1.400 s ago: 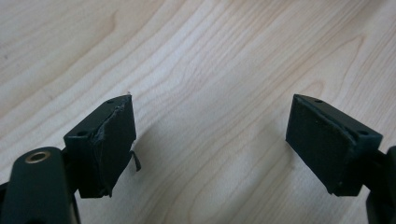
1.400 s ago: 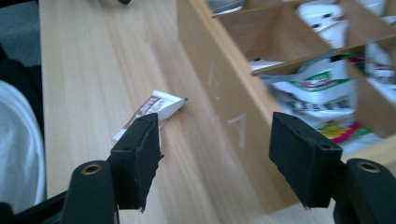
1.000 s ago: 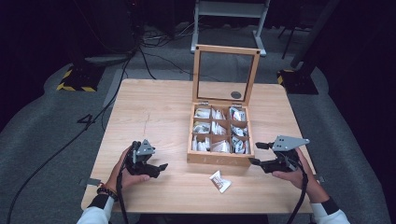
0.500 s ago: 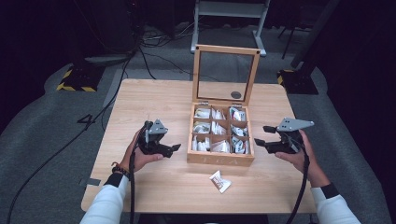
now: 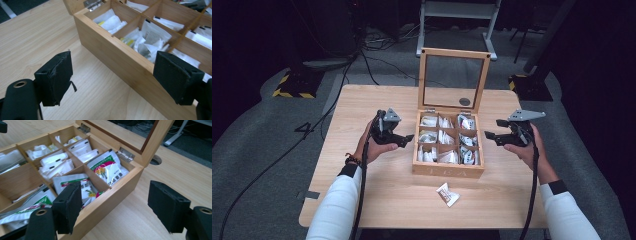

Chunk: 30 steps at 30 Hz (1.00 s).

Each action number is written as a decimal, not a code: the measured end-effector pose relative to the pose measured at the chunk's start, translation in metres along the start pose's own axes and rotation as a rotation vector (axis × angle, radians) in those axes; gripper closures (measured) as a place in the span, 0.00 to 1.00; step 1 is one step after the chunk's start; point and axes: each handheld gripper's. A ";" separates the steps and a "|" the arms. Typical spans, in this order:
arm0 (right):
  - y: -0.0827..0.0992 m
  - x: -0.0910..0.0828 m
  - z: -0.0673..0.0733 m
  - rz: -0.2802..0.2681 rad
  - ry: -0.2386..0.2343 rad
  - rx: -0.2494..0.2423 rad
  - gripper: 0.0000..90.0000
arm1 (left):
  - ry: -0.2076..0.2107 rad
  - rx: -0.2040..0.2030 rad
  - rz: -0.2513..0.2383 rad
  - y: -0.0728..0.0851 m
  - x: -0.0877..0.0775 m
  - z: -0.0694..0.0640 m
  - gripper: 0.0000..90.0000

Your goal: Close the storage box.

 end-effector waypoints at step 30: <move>-0.052 0.073 -0.047 0.020 0.051 0.141 0.31 | -0.098 -0.089 0.031 -0.077 0.073 0.047 0.22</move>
Point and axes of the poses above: each handheld gripper's, and its own axes: x roughly forward along the jaws, y roughly out of its underside, z roughly to its left, and after that the axes turned 2 degrees about -z, right-handed
